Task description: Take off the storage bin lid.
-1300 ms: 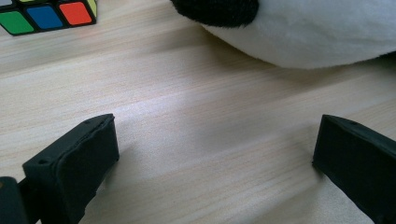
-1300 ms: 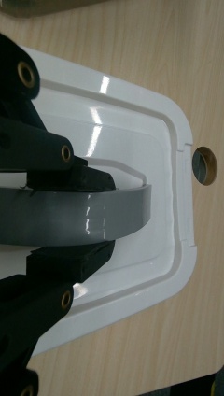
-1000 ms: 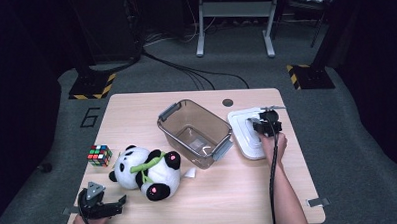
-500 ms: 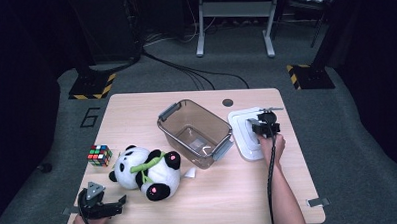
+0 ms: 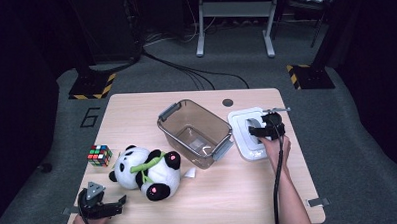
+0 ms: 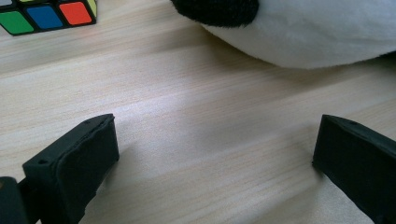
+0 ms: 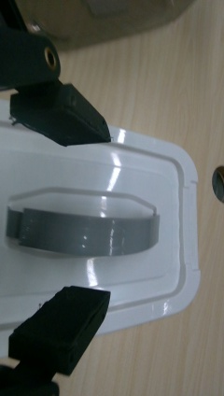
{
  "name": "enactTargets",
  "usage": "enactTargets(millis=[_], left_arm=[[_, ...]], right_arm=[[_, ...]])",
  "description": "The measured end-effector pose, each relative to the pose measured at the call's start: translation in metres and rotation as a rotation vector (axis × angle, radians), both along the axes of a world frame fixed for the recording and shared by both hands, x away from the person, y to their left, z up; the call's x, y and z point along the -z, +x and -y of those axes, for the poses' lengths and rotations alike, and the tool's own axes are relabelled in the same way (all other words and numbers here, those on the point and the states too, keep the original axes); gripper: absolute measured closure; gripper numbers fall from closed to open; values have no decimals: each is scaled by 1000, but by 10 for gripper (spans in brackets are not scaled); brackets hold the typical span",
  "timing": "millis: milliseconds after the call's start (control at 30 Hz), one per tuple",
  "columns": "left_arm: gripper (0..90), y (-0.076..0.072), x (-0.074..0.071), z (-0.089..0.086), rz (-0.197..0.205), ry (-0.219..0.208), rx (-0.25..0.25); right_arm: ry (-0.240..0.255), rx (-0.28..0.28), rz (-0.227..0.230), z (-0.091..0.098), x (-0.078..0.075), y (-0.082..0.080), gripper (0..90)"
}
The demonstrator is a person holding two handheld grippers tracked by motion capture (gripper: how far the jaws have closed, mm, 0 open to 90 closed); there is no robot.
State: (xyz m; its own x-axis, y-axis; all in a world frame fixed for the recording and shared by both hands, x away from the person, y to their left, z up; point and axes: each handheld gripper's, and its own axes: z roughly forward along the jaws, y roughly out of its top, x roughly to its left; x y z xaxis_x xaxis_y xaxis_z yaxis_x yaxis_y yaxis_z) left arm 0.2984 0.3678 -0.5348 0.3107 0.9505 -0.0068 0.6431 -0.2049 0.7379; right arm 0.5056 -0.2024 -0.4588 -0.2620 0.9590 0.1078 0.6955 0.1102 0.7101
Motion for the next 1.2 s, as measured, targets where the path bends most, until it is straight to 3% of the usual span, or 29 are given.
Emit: enactTargets(millis=[67, 100, 200, 433, 633, 767, 900, 1033, 1200], left_arm=[[0, 0, 0, 0, 0, 0, 0], [0, 0, 0, 0, 0, 0, 0], [0, 0, 0, 0, 0, -1, 0], [0, 0, 0, 0, -1, 0, 0], [0, 0, 0, 0, -2, 5, 1], [0, 0, 0, 0, 1, -2, -4], [0, 1, 0, 0, 6, -3, -7], [0, 1, 0, 0, 3, 0, -5], [0, 0, -1, 0, -7, -2, 2]], right_arm=[[10, -51, 15, 0, -2, -17, 90], [10, -51, 15, 0, -2, -17, 90], [8, -93, 14, -4, -1, -38, 6], [7, -155, 36, -14, 10, -71, 0], [7, -168, 55, -20, 20, -95, 0], [-7, -165, 52, -21, 37, -117, 0], [-6, -149, 59, -19, 44, -127, 0], [-65, -155, 54, -18, 56, -134, 0], [-97, -162, 39, -20, 64, -134, 0]])
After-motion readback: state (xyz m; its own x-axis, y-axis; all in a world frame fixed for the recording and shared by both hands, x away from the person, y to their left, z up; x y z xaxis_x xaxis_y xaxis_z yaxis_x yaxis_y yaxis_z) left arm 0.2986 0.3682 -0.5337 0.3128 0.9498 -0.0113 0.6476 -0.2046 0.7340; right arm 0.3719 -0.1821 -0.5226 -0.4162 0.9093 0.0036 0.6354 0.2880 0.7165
